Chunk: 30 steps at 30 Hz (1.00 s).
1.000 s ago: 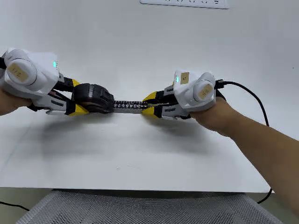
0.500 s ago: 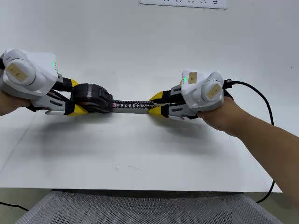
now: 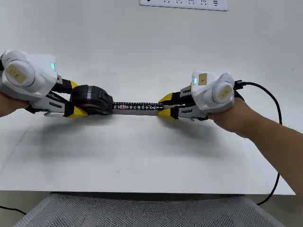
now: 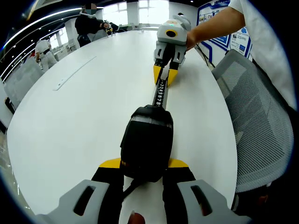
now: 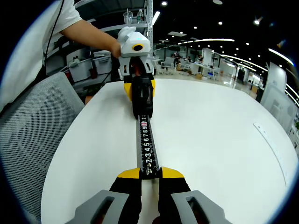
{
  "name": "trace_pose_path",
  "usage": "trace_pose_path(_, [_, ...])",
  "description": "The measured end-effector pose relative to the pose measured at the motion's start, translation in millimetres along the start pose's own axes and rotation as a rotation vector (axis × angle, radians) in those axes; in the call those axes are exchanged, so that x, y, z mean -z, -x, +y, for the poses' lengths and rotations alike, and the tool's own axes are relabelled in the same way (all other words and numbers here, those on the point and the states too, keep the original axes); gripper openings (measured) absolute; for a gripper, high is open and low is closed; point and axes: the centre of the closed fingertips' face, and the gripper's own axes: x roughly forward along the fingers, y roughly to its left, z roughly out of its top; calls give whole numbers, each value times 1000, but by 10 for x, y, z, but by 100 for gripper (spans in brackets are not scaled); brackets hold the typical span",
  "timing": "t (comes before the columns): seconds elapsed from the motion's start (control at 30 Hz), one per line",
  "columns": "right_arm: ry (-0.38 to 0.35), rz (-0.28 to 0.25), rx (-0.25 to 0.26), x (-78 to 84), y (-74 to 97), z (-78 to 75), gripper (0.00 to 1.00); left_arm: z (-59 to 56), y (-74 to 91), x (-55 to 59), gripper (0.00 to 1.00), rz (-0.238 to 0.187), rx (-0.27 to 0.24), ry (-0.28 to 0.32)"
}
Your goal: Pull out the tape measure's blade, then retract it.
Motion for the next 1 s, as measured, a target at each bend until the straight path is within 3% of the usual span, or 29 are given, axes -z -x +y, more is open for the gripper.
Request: trace_pose_path(1.0, [14, 68, 15, 254, 321, -78, 8, 0, 6, -10, 26, -3, 3, 8])
